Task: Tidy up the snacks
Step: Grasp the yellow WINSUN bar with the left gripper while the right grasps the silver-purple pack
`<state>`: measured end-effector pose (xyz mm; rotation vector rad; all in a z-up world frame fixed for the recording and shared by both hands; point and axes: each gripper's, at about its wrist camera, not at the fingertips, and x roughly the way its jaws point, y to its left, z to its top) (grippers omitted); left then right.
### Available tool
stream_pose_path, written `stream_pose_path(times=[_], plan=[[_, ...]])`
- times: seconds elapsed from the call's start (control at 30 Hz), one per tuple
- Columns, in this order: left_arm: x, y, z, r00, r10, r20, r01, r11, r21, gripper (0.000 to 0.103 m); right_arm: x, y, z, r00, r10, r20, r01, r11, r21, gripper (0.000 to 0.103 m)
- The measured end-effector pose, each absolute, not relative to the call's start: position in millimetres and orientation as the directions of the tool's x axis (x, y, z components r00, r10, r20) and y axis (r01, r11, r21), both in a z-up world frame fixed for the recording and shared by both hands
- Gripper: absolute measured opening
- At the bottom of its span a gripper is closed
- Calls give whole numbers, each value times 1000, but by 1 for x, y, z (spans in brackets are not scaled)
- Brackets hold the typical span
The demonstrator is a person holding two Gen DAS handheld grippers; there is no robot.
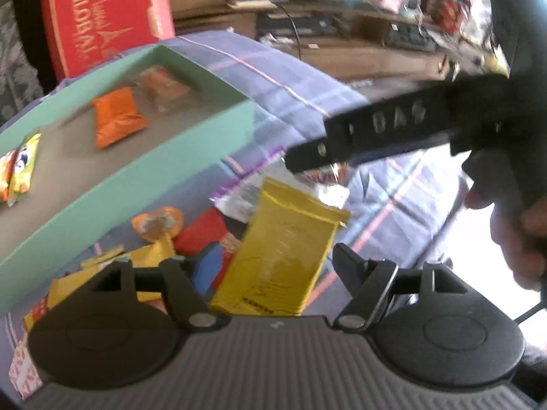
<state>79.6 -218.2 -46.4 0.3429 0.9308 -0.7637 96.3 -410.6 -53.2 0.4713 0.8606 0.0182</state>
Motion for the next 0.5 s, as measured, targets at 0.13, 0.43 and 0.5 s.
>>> stream_pose_path(times=[0.13, 0.43, 0.5], plan=[[77, -229, -60, 380, -393, -838, 723, 691, 4, 56, 87, -417, -59, 652, 192, -733, 202, 888, 412, 73], [94, -197, -45, 422, -382, -822, 611, 790, -53, 51, 81, -420, -76, 612, 186, -769, 279, 858, 430, 73], [96, -183, -40, 428, -396, -812, 586, 806, -83, 50, 84, -414, -77, 610, 188, -770, 274, 862, 427, 73]])
